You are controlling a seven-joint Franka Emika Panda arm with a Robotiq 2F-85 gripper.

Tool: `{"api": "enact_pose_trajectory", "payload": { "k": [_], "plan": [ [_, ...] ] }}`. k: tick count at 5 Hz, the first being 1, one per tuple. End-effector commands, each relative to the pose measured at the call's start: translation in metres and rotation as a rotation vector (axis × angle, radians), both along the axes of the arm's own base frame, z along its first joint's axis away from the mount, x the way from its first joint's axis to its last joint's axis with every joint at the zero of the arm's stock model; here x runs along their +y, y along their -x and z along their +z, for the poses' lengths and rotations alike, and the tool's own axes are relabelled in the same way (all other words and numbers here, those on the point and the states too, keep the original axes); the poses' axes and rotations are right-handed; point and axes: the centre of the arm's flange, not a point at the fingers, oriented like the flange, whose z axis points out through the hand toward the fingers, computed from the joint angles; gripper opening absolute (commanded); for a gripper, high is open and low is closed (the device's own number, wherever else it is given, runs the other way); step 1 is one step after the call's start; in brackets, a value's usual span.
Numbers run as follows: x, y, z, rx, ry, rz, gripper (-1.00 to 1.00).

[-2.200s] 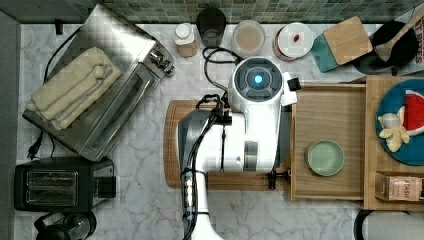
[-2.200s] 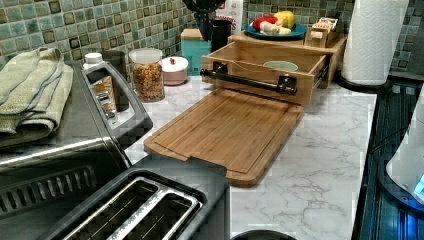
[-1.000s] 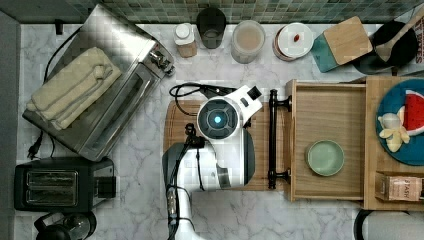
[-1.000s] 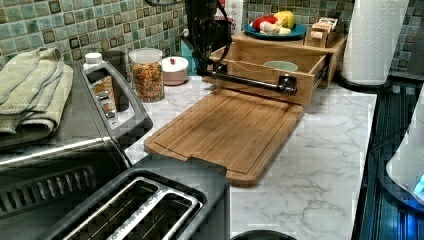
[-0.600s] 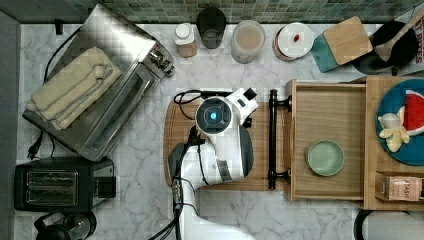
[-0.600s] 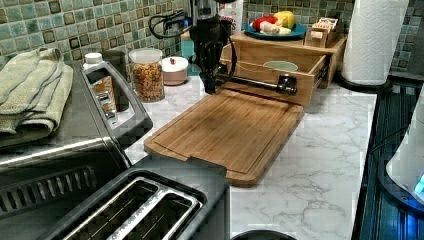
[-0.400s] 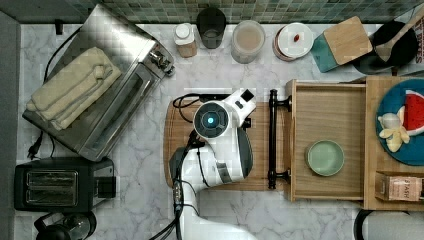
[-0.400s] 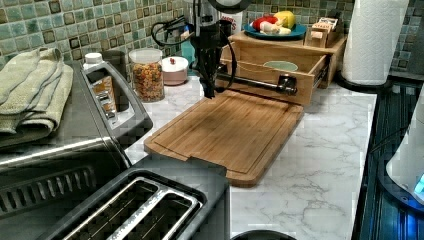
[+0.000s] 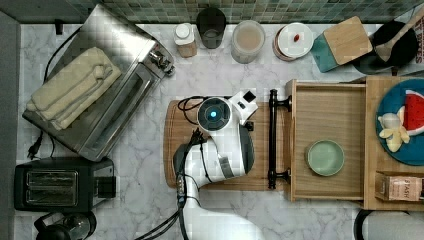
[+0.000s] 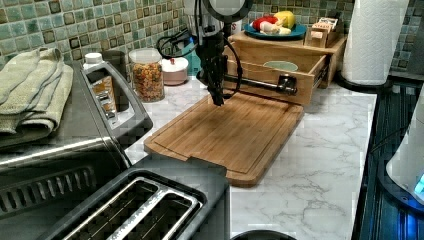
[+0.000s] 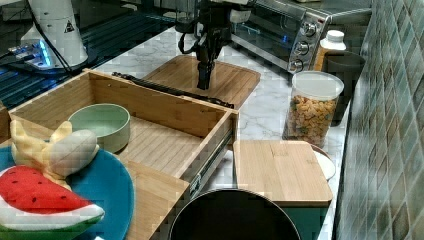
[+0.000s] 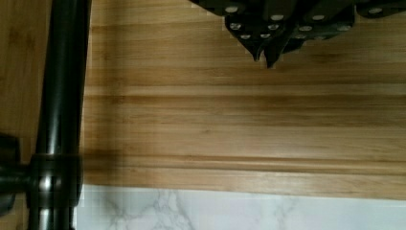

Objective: Close the drawer.

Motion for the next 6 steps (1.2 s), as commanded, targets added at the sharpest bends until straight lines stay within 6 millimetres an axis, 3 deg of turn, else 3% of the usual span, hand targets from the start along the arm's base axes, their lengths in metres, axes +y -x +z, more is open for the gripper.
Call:
{"api": "enact_pose_trajectory", "payload": {
  "k": [1,3,6],
  "plan": [
    [-0.063,-0.016,0.03,-0.049,0.01,0.039,-1.0],
    [-0.118,-0.006,0.031,-0.049,-0.03,0.034,-1.0],
    [-0.218,0.014,0.048,-0.05,-0.036,0.007,-1.0]
  ]
}}
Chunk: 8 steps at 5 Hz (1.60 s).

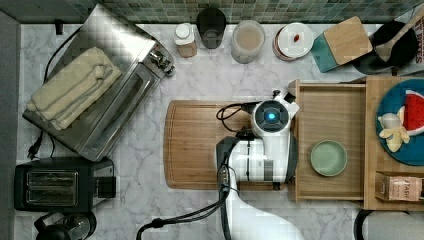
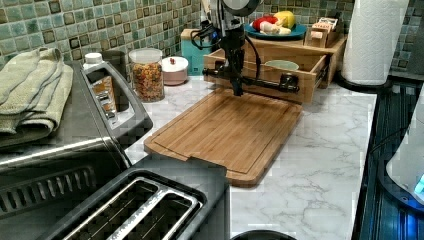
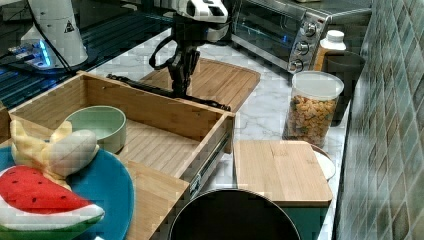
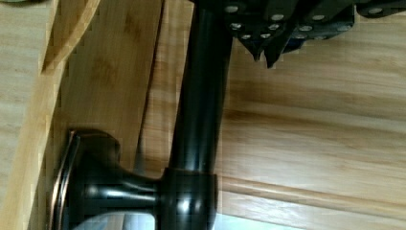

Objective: Close the drawer.

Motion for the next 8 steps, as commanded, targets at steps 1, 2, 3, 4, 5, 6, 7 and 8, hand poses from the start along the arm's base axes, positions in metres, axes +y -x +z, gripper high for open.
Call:
{"api": "enact_pose_trajectory", "payload": {
  "k": [1,2,3,4,5,6,7,8],
  "plan": [
    [-0.143,0.014,0.05,-0.146,0.023,-0.109,-1.0],
    [-0.187,0.027,0.06,-0.164,0.056,-0.131,-1.0],
    [-0.224,0.035,0.074,-0.156,0.094,-0.17,-1.0],
    [-0.265,0.041,0.069,-0.193,0.087,-0.199,-1.0],
    [-0.31,0.048,0.061,-0.211,0.052,-0.26,-1.0],
    [-0.338,0.052,0.07,-0.193,0.105,-0.275,-1.0],
    [-0.348,0.052,0.081,-0.191,0.146,-0.3,-1.0],
    [-0.337,0.052,0.091,-0.15,0.18,-0.303,-1.0]
  ]
}}
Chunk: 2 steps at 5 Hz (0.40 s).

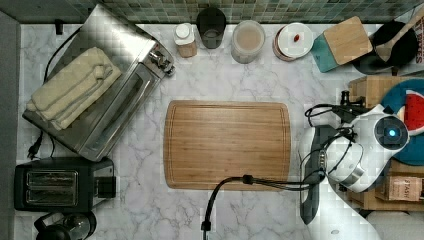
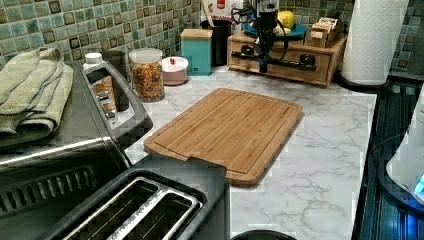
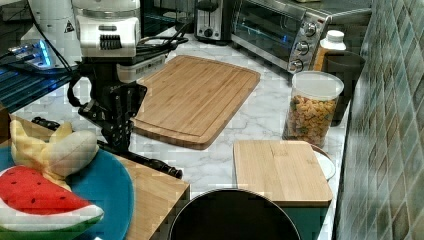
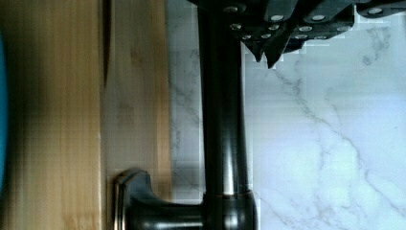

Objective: Close the drawer.

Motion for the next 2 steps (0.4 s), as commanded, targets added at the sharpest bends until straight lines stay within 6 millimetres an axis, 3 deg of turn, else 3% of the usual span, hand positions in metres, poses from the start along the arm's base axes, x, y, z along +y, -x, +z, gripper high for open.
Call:
{"api": "enact_pose_trajectory", "payload": {
  "k": [1,2],
  "plan": [
    [-0.1208,0.0347,0.0819,-0.032,0.226,-0.117,-1.0],
    [-0.1208,0.0347,0.082,-0.032,0.226,-0.117,-1.0]
  ]
}}
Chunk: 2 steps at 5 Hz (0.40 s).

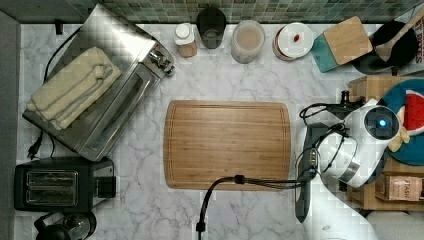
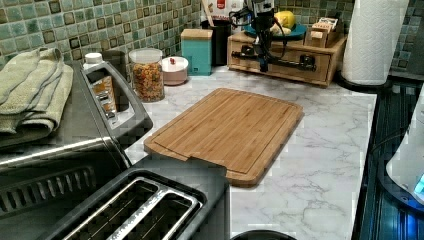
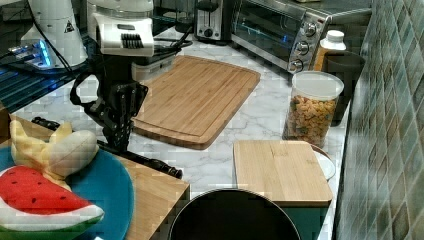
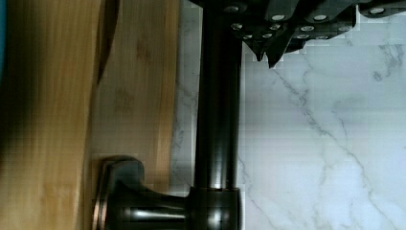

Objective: Close the drawer.

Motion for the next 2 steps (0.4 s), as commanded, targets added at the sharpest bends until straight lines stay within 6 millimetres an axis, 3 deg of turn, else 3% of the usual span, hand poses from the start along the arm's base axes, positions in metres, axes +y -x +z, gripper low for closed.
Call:
{"api": "enact_pose_trajectory", "payload": {
  "k": [1,2],
  "plan": [
    [-0.1307,0.0438,0.0834,-0.114,0.166,-0.207,-1.0],
    [-0.1307,0.0438,0.0834,-0.115,0.166,-0.208,-1.0]
  ]
}}
